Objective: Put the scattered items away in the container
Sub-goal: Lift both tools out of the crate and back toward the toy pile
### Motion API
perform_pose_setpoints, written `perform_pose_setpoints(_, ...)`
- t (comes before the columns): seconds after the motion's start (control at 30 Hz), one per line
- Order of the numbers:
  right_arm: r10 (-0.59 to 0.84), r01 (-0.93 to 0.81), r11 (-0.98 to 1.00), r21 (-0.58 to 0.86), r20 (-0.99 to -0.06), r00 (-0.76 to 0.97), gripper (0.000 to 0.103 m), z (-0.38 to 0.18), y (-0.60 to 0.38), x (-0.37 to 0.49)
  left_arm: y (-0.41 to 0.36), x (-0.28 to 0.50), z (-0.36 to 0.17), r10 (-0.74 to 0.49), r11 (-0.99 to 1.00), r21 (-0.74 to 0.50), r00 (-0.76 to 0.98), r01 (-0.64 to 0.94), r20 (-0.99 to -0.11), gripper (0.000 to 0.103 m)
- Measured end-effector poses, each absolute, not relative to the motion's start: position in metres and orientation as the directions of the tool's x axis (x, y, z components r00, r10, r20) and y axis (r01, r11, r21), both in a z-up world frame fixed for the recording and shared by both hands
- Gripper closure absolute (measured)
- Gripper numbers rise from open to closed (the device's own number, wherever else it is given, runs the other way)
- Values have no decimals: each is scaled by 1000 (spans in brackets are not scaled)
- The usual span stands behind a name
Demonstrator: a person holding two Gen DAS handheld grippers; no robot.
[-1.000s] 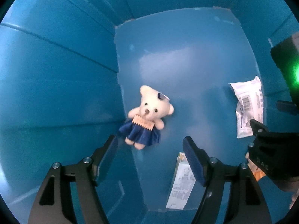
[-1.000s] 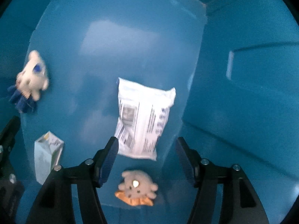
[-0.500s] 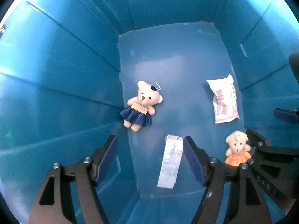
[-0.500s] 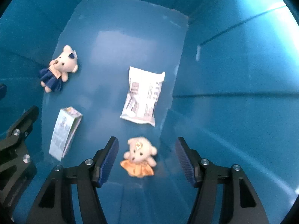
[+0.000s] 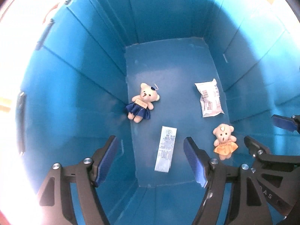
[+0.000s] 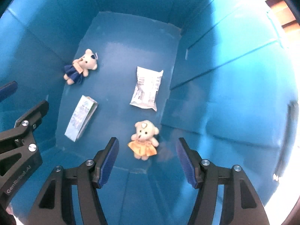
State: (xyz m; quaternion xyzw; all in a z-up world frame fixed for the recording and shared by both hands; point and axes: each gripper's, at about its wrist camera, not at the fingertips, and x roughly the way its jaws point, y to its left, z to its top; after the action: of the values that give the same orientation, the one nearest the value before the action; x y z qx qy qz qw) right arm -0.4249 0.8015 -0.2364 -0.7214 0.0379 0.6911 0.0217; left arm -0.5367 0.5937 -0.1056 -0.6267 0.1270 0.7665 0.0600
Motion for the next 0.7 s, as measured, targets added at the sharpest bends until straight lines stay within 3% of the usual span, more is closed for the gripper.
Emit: perform_pose_setpoints(0.7, -42, -101, -993, 55, -992, -122, 40, -166, 773, -322, 568, -419, -47, -23, -978, 93, -339, -189, -941, 32)
